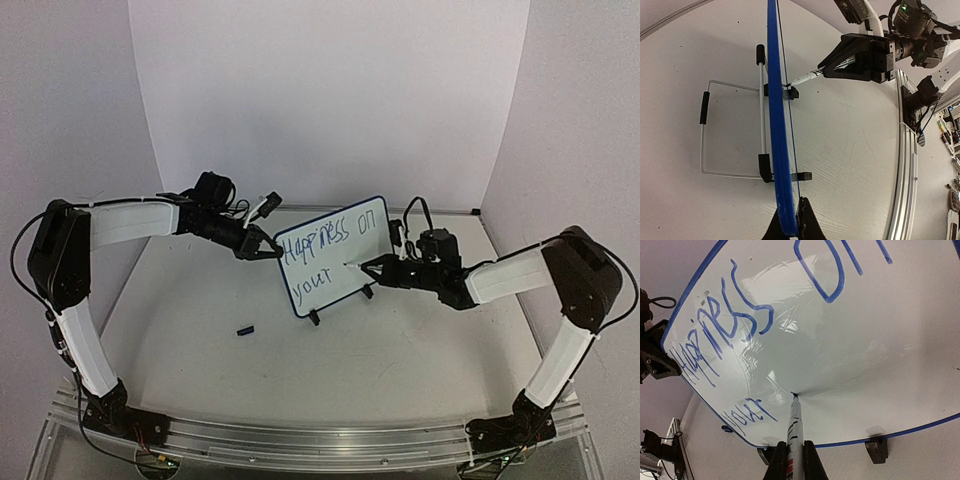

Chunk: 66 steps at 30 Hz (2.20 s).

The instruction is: Write a sentence on the whiteboard

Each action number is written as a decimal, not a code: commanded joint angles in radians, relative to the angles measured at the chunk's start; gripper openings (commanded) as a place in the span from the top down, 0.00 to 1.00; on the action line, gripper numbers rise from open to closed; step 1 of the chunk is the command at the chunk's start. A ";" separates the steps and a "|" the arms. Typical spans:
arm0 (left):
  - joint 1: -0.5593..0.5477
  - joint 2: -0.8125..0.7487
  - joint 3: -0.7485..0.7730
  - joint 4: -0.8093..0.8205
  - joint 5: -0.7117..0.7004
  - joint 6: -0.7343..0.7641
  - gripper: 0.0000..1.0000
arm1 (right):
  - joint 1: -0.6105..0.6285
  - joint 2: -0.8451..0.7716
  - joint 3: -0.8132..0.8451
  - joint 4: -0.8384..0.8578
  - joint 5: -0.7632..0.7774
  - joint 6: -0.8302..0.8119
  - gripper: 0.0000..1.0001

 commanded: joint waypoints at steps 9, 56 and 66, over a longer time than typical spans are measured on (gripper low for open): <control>-0.026 0.011 -0.010 -0.090 -0.090 0.069 1.00 | -0.003 0.062 -0.083 0.064 0.001 0.063 1.00; -0.027 0.021 -0.010 -0.088 -0.090 0.069 1.00 | -0.004 -0.023 -0.025 0.078 0.109 0.078 1.00; -0.029 0.023 -0.010 -0.089 -0.091 0.070 1.00 | -0.003 0.031 -0.017 0.077 -0.019 0.084 1.00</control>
